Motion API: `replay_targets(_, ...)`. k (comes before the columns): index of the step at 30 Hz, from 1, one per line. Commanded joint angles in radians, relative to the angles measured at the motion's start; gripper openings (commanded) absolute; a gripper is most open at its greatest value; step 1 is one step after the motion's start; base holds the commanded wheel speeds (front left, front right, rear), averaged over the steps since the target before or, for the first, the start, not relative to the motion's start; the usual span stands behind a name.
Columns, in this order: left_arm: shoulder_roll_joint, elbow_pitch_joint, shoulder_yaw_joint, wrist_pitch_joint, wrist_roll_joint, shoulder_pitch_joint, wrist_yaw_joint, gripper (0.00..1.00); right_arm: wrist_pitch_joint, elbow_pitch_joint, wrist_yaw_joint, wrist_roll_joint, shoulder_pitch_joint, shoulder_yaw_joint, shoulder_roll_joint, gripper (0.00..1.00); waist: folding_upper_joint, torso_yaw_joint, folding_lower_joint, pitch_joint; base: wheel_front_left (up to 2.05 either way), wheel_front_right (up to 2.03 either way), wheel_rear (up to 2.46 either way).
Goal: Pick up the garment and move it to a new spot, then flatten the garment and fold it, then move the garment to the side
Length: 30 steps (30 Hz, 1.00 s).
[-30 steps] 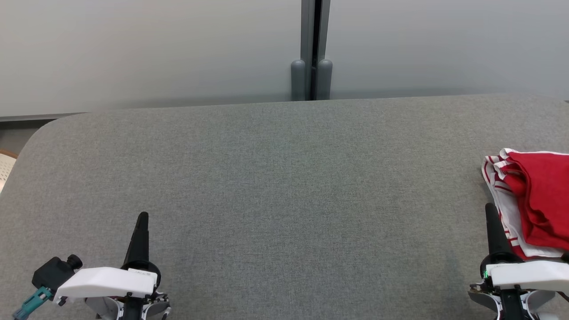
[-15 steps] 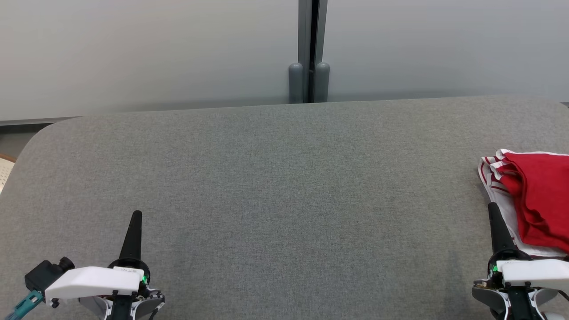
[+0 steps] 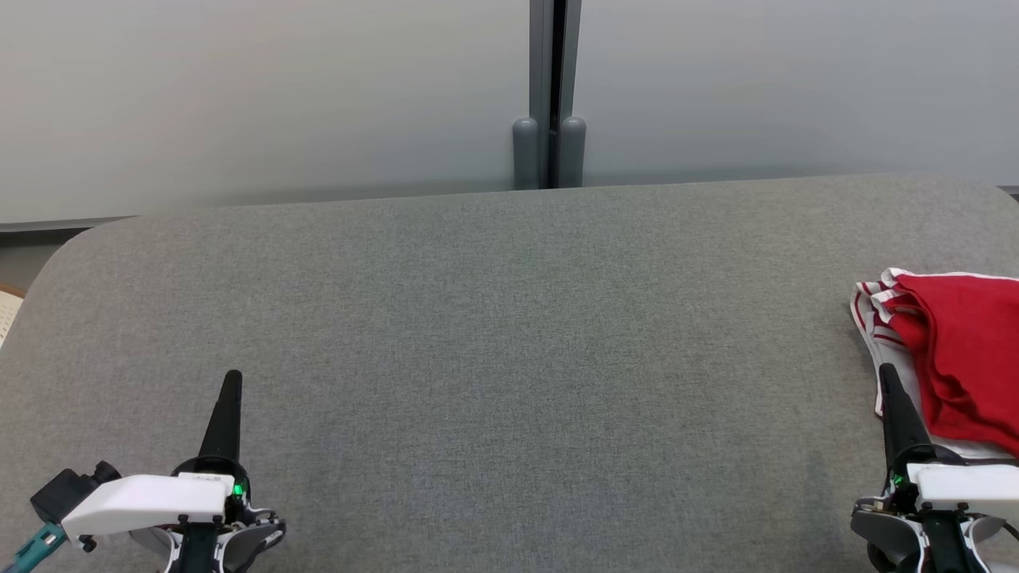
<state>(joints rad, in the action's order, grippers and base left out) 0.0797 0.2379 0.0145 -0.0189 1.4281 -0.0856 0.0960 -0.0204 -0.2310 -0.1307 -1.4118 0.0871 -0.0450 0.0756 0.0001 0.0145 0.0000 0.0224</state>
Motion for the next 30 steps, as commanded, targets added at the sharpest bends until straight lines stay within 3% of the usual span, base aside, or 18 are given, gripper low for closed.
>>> replay_targets(1,0.005,-0.004,0.01,-0.006,0.025,-0.017,0.009,0.0,-0.011,0.002,0.0,-0.028,0.016,-0.004,0.004,0.0,-0.0001,-0.001,0.0,-0.001,0.0,0.0,0.0)
replay_targets(30,-0.001,0.005,0.064,-0.065,0.212,-0.026,0.038,0.0,-0.069,-0.012,0.0,-0.223,0.021,-0.037,-0.001,0.0,-0.0001,-0.014,0.0,-0.018,0.0,0.0,0.0)
